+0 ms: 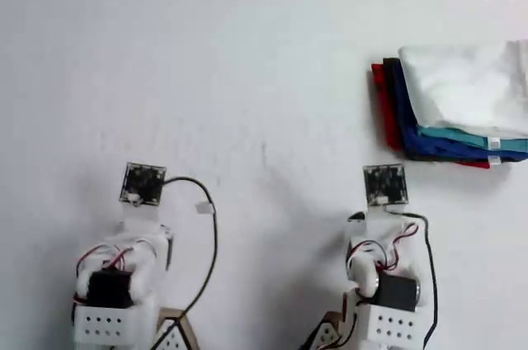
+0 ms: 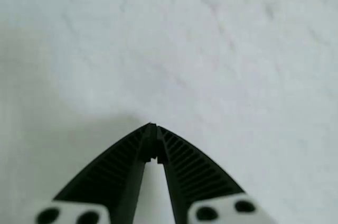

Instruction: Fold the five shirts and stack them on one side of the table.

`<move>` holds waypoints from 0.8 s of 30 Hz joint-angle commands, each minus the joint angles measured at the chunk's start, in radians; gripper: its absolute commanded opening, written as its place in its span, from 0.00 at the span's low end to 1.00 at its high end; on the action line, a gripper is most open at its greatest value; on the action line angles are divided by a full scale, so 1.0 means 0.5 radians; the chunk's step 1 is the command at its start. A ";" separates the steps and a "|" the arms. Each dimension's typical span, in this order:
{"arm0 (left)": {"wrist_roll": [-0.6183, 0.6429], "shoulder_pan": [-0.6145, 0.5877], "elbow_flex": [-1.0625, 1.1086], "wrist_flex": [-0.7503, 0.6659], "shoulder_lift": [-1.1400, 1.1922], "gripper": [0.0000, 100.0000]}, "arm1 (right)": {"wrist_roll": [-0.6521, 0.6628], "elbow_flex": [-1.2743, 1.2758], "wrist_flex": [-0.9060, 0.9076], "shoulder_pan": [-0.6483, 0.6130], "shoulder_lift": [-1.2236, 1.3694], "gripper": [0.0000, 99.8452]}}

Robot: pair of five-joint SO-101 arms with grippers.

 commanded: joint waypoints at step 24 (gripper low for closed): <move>0.018 0.028 0.044 -0.037 -0.049 0.03 | -0.181 0.018 0.256 -0.005 -0.011 0.03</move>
